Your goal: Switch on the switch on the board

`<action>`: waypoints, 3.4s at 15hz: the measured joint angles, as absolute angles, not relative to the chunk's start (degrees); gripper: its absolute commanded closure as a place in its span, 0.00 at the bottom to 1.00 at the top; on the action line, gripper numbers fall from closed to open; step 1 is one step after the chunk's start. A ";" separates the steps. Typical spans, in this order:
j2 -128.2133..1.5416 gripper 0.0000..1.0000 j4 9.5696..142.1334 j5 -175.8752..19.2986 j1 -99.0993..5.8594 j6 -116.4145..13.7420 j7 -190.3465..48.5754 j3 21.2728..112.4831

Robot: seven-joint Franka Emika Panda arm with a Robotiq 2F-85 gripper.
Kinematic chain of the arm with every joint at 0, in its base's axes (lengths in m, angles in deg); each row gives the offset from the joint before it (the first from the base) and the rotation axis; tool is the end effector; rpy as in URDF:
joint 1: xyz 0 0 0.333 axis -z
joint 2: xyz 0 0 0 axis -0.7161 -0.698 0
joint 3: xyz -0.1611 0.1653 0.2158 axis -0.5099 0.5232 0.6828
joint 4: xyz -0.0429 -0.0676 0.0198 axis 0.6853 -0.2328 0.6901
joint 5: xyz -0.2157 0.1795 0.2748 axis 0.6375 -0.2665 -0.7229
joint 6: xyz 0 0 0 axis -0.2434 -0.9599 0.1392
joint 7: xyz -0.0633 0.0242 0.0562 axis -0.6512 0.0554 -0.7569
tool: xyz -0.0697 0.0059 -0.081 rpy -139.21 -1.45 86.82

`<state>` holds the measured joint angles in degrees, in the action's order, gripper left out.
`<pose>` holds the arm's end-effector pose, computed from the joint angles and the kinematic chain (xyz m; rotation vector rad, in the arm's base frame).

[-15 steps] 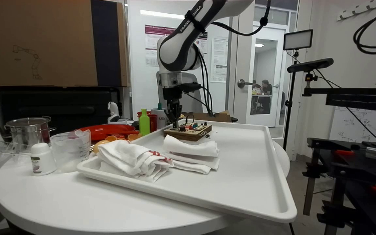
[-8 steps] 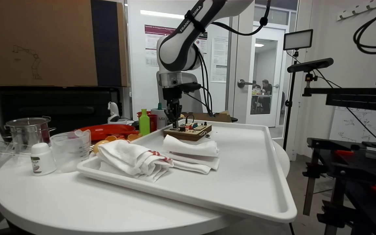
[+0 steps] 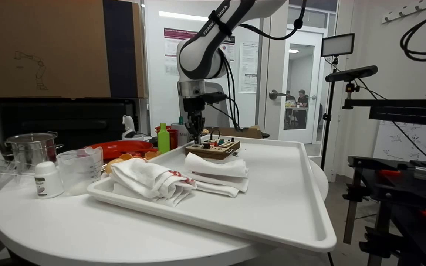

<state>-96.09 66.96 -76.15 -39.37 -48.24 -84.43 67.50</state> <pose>0.7075 -0.1155 0.1691 3.0343 0.1000 -0.0589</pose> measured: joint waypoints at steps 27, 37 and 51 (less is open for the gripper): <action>-98.31 1.00 63.07 -75.88 -39.41 -46.98 -84.45 67.30; -90.87 1.00 62.92 -77.27 -36.70 -46.89 -87.38 69.10; -78.18 0.38 77.71 -78.87 -35.45 -50.06 -93.91 71.90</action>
<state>-78.18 77.71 -78.87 -35.45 -50.06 -93.91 71.90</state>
